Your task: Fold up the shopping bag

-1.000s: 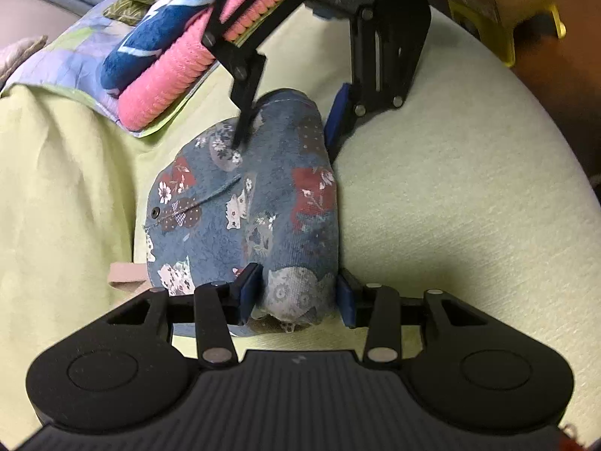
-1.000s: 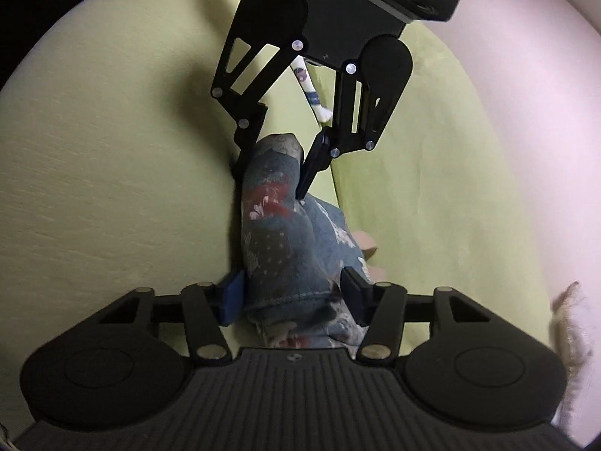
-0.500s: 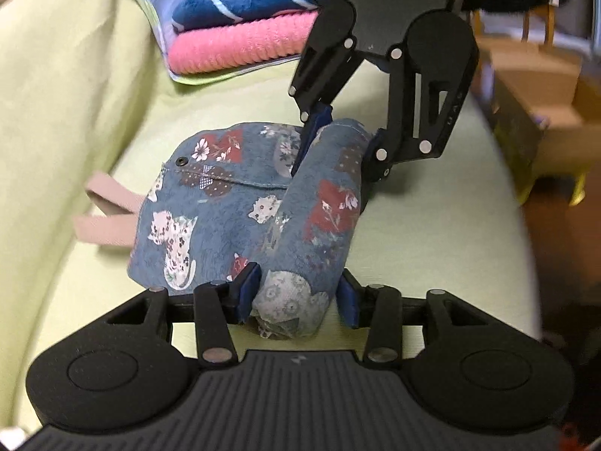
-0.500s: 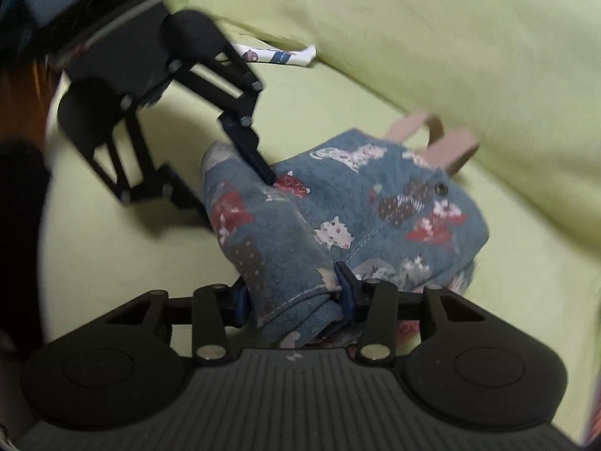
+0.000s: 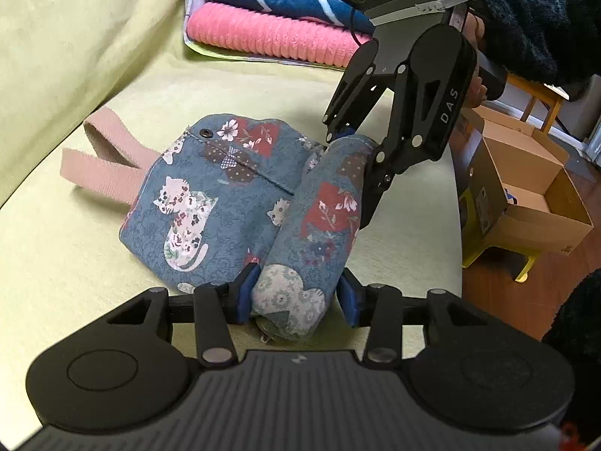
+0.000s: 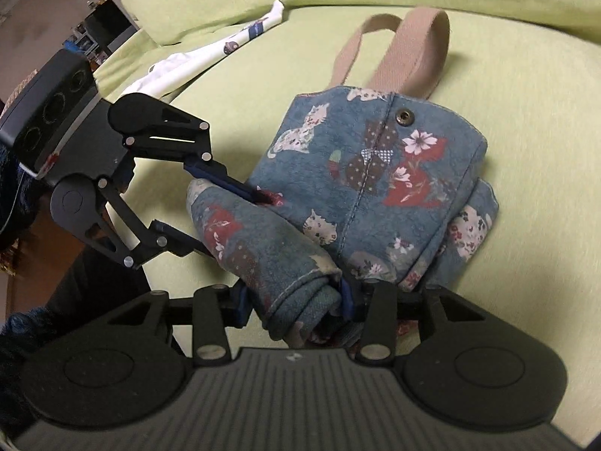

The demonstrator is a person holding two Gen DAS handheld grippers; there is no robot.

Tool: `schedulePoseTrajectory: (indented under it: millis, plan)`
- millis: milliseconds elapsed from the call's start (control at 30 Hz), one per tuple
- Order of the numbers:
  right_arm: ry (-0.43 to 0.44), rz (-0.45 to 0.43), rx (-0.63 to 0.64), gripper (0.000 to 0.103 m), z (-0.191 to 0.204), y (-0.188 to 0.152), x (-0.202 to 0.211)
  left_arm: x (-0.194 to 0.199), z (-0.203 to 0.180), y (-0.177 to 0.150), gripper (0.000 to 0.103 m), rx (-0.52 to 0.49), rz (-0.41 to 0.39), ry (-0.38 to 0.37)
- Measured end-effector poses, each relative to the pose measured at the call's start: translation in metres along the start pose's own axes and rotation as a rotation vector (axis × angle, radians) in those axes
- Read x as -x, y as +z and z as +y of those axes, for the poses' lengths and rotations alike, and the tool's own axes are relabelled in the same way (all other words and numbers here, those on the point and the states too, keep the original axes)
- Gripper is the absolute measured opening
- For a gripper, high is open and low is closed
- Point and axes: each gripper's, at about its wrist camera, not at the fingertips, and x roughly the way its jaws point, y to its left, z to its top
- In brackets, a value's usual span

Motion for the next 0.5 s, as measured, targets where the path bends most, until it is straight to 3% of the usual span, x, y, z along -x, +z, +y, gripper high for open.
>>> schedulePoseTrajectory:
  millis: [500]
  plan:
    - [0.059,0.009,-0.097,0.04,-0.021,0.019,-0.01,-0.017,0.007,0.007,0.05,-0.019,0.038,0.002]
